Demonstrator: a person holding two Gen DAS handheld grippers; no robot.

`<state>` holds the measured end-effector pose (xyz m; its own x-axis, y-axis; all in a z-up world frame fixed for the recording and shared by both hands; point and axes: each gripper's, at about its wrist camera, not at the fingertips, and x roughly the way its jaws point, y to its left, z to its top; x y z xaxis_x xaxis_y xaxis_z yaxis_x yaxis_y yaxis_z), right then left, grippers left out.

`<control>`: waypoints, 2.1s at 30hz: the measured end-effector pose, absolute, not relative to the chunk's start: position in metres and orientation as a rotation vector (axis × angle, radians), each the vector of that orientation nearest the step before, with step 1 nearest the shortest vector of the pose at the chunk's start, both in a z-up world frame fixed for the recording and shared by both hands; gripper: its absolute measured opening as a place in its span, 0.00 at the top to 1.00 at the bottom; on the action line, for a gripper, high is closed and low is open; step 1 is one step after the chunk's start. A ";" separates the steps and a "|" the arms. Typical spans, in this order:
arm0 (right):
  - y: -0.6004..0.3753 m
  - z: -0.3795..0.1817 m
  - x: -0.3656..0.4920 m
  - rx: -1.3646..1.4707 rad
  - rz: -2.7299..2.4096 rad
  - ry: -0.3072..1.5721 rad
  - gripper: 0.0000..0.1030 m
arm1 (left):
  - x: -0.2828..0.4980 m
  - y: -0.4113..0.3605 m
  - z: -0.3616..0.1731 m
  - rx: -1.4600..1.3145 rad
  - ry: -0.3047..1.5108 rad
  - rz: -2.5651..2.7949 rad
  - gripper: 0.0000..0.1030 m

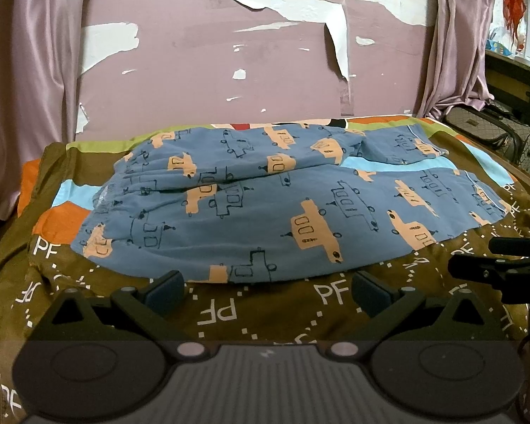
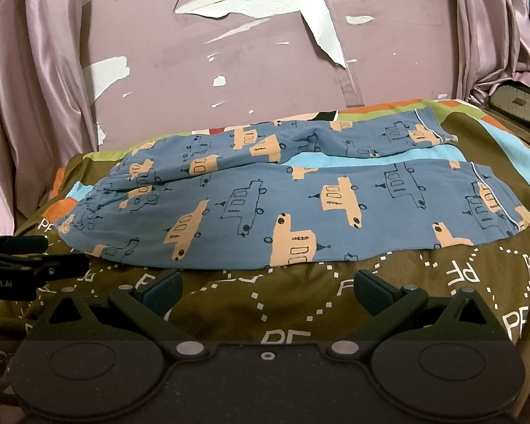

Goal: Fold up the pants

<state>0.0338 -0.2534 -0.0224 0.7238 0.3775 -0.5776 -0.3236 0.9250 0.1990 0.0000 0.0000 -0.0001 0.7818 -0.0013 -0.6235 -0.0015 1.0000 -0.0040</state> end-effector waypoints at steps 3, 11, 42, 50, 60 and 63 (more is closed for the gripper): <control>-0.253 -0.023 0.034 0.087 0.387 0.657 0.00 | 0.000 -0.003 -0.001 -0.004 0.673 0.001 0.00; -0.254 -0.023 0.034 0.087 0.388 0.658 0.00 | -0.001 -0.003 -0.001 -0.005 0.674 0.001 0.00; -0.255 -0.015 0.036 0.095 0.392 0.650 0.00 | 0.004 0.002 -0.006 -0.020 0.707 0.021 0.00; -0.276 0.014 0.078 0.186 0.444 0.694 0.00 | 0.043 0.019 0.012 -0.017 0.725 0.108 0.00; -0.263 0.061 0.216 -0.049 0.679 0.711 0.00 | 0.158 0.073 0.078 0.122 0.826 0.256 0.00; -0.239 0.068 0.274 -0.168 0.867 0.694 0.00 | 0.196 0.093 0.102 0.188 0.812 0.229 0.00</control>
<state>0.2738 -0.2389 0.0681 0.4458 0.6437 -0.6220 -0.7482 0.6494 0.1358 0.1956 0.0932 0.1023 0.6656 0.2728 -0.6947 -0.1293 0.9589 0.2527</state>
